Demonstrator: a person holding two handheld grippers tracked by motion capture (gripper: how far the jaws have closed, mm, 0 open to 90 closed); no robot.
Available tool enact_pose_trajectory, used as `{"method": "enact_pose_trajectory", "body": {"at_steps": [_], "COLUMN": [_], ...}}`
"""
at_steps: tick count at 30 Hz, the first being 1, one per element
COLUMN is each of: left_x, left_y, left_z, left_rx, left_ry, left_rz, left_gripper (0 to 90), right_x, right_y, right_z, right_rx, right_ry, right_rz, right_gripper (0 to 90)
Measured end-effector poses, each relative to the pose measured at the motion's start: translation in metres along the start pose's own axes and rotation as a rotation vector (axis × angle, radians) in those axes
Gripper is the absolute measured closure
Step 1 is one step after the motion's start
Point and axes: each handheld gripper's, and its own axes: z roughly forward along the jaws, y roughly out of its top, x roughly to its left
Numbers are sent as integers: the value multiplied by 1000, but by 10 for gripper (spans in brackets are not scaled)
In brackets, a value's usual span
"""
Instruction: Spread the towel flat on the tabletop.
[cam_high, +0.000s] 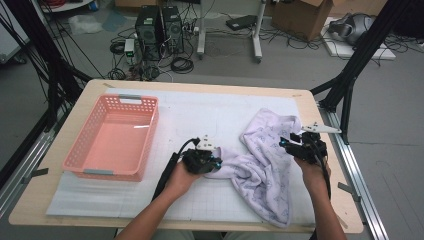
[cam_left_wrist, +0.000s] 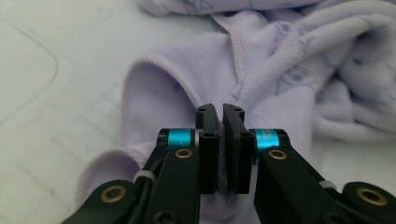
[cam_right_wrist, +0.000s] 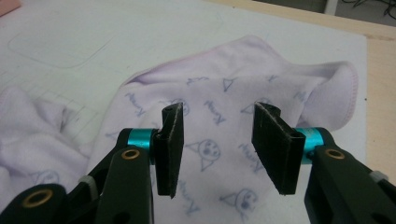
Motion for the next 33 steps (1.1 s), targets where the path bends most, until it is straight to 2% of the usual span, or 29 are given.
{"method": "enact_pose_trajectory", "body": {"at_steps": [1,6,9,10,12,13,16,20,24,29,33], "left_x": [-2,-9,-10,-9,-6,-4,3,10,12,5,-5], "left_y": [-6,-31,-32,-29,-18,-10,14,41,60,79,80], "left_z": [-6,-33,-45,-49,-51,-49,-35,3,36,73,99], "left_rx": [5,-29,-69,-89,-119,-128,-148,-108,-63,3,70], "left_ry": [-3,-8,-12,-10,-9,-3,-13,-17,-34,-72,-99], "left_rz": [2,-42,-44,-47,-57,-57,-60,-19,-23,-12,13], "left_gripper": [849,849,836,802,627,571,496,484,488,465,442], "right_x": [1,6,7,7,8,8,8,7,2,-6,-9], "right_y": [-3,-11,-15,-17,-20,-22,-27,-38,-44,-49,-54], "right_z": [-2,-7,-12,-14,-19,-21,-25,-27,-31,-34,-32], "right_rx": [-3,-12,-24,-25,-38,-42,-55,-55,-56,-62,-52], "right_ry": [3,4,2,3,-2,-3,-13,-18,-23,-19,-16], "right_rz": [1,4,4,9,0,1,11,28,51,93,102], "right_gripper": [532,532,532,532,531,530,526,519,491,472,471]}}
